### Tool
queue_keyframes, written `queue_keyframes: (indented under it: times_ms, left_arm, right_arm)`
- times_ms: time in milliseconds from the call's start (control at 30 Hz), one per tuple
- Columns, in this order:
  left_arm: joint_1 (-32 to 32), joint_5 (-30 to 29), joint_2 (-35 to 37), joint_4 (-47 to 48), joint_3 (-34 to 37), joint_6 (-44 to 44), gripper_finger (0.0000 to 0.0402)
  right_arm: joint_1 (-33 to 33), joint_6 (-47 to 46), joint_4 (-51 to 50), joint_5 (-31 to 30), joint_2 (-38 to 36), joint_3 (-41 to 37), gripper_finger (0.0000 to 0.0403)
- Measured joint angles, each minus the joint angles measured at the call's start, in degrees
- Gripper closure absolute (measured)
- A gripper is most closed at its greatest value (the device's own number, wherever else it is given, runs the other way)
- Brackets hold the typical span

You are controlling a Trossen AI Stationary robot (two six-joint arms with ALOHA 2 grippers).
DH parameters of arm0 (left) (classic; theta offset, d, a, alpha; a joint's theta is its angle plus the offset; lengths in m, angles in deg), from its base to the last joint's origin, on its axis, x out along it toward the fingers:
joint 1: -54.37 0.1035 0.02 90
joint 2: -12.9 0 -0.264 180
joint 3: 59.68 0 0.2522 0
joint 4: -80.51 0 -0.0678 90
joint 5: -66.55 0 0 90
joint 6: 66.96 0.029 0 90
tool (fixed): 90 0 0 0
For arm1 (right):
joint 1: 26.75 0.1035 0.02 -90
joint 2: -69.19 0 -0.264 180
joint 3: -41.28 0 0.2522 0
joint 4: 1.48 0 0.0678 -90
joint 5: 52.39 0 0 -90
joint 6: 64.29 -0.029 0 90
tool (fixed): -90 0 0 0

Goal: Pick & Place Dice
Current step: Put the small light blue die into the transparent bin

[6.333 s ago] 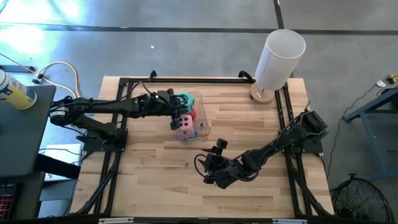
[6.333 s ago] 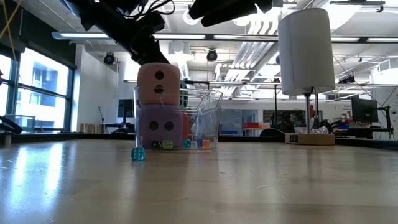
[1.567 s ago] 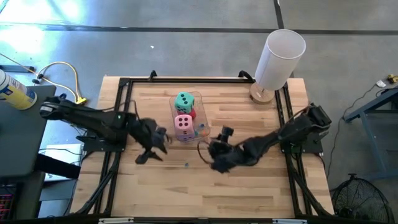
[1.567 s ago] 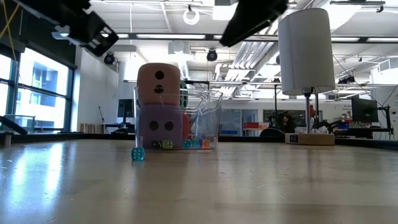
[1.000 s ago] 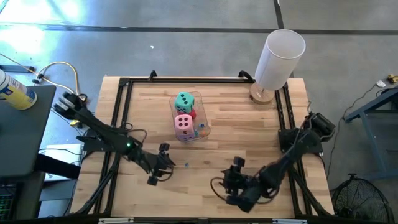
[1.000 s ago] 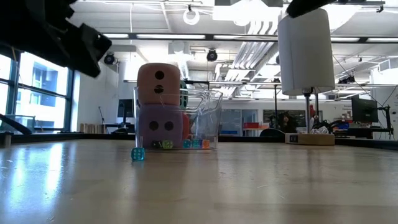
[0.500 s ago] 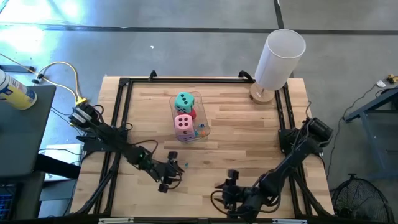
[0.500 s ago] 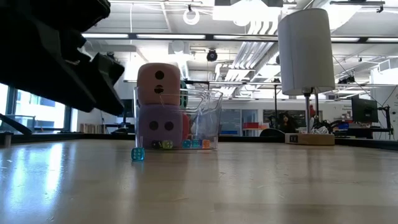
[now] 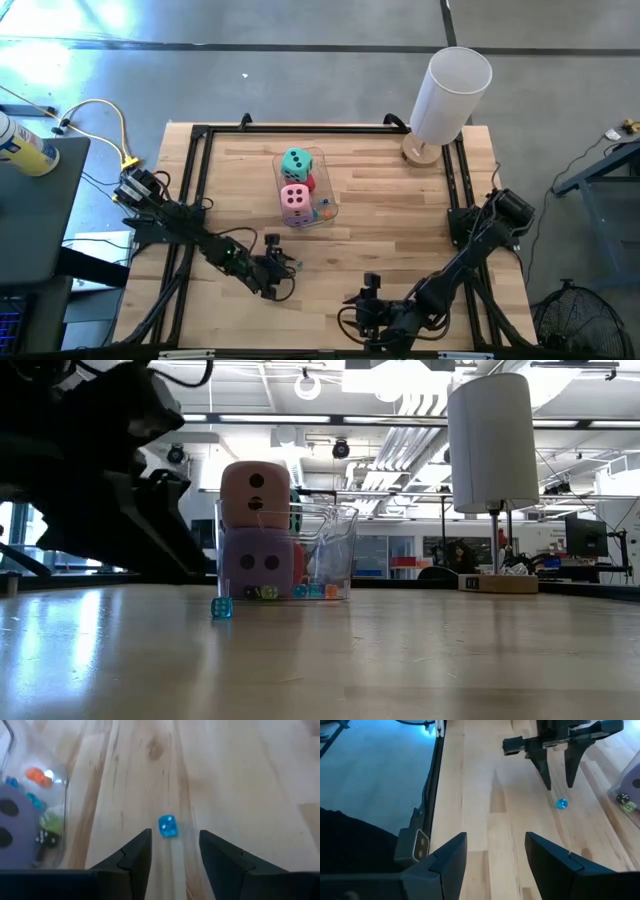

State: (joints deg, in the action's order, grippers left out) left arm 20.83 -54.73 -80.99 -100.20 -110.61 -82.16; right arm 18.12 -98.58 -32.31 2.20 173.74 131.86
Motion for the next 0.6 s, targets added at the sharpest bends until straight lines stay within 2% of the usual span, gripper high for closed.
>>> queue_keyframes:
  times_ms: [333, 600]
  left_arm:
    - [0.8, 0.4, -2.0, -2.1, 1.0, -3.2, 0.0279]
    - [0.4, 1.0, -3.1, -4.0, 1.1, -2.4, 0.0284]
  right_arm:
    - [0.0, 0.0, 0.8, 0.0, 0.0, 0.0, 0.0211]
    - [0.0, 0.0, 1.0, 0.0, 0.0, 0.0, 0.0211]
